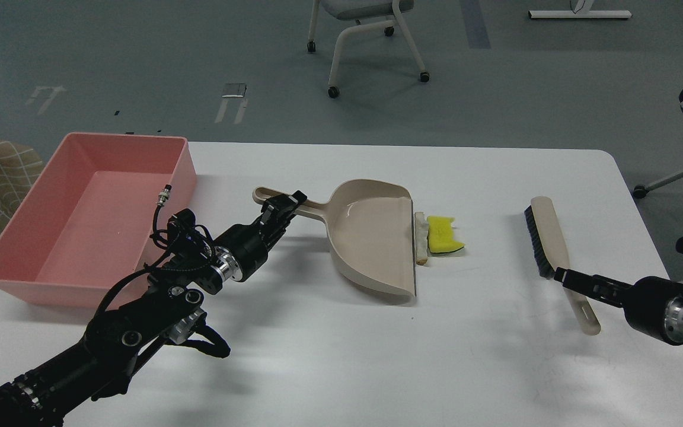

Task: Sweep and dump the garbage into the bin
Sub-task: 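Grasp the wooden brush handle with the right gripper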

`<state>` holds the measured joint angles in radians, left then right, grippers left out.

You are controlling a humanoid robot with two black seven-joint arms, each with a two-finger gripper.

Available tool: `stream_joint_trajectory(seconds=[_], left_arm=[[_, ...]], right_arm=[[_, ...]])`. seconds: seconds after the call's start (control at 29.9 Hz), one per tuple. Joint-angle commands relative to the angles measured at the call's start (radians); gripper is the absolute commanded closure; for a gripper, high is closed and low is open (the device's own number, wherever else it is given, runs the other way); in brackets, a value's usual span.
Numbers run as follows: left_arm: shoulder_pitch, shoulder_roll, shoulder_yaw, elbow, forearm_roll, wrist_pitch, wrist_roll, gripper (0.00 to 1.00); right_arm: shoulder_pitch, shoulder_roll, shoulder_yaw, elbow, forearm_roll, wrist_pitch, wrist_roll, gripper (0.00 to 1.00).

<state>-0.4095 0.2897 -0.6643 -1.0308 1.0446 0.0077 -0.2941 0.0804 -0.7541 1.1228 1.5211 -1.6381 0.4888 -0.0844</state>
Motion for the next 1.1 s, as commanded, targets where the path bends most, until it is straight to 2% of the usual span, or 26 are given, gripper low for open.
stream_joint_trajectory(seconds=[0.0,0.27,0.43,0.5,0.64,0.67,0.7,0.9,1.07], left_arm=[[0.0,-0.001,0.0,0.0,0.0,0.0,0.001,0.99],[-0.002,-0.003,0.0,0.001,-0.002,0.0,0.001,0.99],[0.001,-0.001,0.0,0.001,-0.002,0.0,-0.002,0.99],[0.001,-0.001,0.0,0.001,-0.003,0.0,-0.002,0.99],[0.001,-0.001,0.0,0.001,-0.003,-0.002,0.0,0.99],[0.001,-0.001,0.0,0.001,-0.003,0.0,0.001,0.99],[0.001,-0.001,0.0,0.001,-0.003,0.0,0.001,0.99],[0.001,-0.006,0.003,0.001,0.002,0.009,0.004,0.99],[0.001,-0.011,0.008,0.001,0.0,0.012,0.004,0.99]], right_arm=[[-0.002,0.001,0.0,0.001,0.0,0.0,-0.011,0.43],[-0.007,0.024,-0.014,-0.001,-0.008,0.0,-0.015,0.6],[-0.007,0.024,-0.032,-0.002,-0.029,0.0,-0.015,0.61],[-0.007,0.025,-0.031,-0.001,-0.029,0.0,-0.015,0.65],[-0.002,0.024,-0.029,-0.001,-0.029,0.0,-0.011,0.81],[-0.002,0.018,-0.031,0.001,-0.028,0.0,-0.009,0.93],[-0.002,0.016,-0.031,-0.001,-0.029,0.0,-0.008,0.99],[0.001,0.022,-0.034,0.001,-0.022,0.0,-0.003,1.0],[0.016,0.073,-0.069,0.005,-0.019,0.0,0.002,1.0]])
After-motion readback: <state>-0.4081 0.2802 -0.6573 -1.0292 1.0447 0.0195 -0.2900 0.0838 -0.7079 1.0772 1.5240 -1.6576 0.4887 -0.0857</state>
